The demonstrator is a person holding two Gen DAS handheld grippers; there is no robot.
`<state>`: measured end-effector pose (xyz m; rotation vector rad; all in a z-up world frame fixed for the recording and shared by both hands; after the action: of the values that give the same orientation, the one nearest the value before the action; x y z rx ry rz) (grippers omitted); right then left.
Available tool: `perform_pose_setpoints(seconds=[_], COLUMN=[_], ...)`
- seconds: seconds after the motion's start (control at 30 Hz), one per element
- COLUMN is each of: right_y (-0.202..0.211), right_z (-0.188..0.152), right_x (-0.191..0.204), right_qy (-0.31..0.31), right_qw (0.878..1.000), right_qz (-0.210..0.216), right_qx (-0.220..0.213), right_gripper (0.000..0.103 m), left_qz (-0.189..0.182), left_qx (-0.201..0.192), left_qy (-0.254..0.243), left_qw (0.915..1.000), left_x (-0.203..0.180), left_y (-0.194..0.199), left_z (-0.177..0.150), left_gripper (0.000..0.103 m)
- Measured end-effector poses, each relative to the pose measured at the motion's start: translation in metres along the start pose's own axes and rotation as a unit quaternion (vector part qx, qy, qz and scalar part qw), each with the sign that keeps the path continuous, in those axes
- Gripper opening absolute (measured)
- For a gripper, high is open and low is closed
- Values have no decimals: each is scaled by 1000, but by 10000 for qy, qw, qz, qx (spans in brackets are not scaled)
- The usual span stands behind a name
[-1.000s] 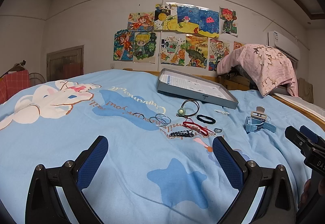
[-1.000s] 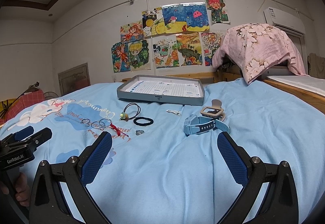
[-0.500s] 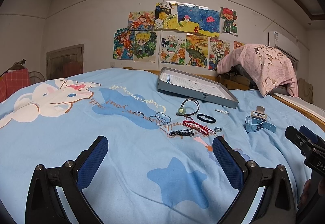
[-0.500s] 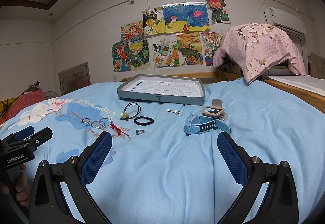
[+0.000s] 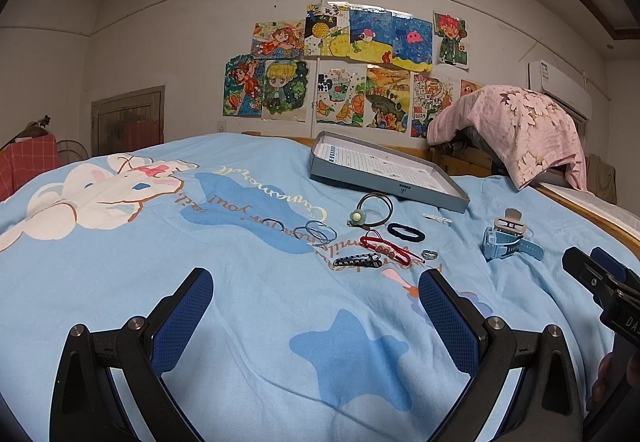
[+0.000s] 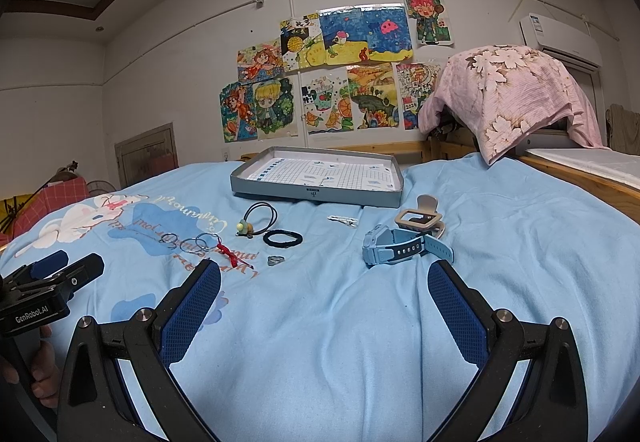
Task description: Organize jewelry
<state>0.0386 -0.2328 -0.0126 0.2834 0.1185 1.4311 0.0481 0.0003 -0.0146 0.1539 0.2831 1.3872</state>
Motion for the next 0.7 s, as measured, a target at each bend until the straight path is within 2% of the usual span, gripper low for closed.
perform_pose_setpoints(seconds=[0.7], right_y=[-1], right_z=[-1], right_x=[-1], right_qy=[-71], right_qw=[10000], right_qz=[-9], right_qx=[36], right_gripper=[102], left_qz=[137], left_qx=[122], left_qy=[114], left_qw=[9998], left_x=[4], left_y=[-6], left_z=[-3], left_gripper=[103])
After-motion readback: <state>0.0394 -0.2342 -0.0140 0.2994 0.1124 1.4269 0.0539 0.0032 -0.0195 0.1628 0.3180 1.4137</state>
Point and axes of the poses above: each gripper's, at about its wrist camera, not at the fingertips, and y roughly against the way its jaws point, x to its left, z to its top, the point moved 5 cm from there along -y, roughly the way its jaws point, and after that the axes turned 10 degrees about -z, right-handed, at the moved point
